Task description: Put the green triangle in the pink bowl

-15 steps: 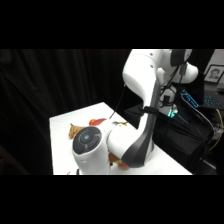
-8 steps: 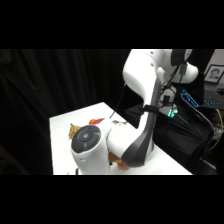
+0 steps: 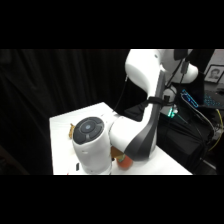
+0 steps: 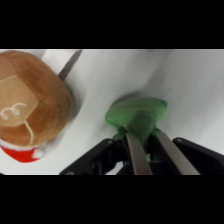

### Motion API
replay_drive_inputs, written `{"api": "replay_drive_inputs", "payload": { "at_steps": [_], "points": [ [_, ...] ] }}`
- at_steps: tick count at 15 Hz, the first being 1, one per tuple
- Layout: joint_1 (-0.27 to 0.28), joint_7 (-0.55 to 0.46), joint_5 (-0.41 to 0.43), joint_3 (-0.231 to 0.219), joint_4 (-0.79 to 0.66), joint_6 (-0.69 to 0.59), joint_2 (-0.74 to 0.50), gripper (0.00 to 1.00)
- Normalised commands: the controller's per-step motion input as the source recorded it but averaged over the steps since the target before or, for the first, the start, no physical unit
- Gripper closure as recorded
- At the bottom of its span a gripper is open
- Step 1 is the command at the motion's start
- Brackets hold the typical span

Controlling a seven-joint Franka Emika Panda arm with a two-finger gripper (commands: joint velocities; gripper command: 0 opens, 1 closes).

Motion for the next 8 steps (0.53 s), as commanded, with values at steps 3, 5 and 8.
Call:
{"api": "replay_drive_inputs", "payload": {
  "at_steps": [3,5,8],
  "points": [
    [-0.018,0.08,0.076,0.014,-0.6,-0.11,-0.72,0.95],
    [-0.08,0.03,0.11,0.026,-0.63,-0.09,-0.74,0.95],
    [-0.148,-0.01,0.166,0.027,-0.64,-0.04,-0.72,0.95]
  ]
}}
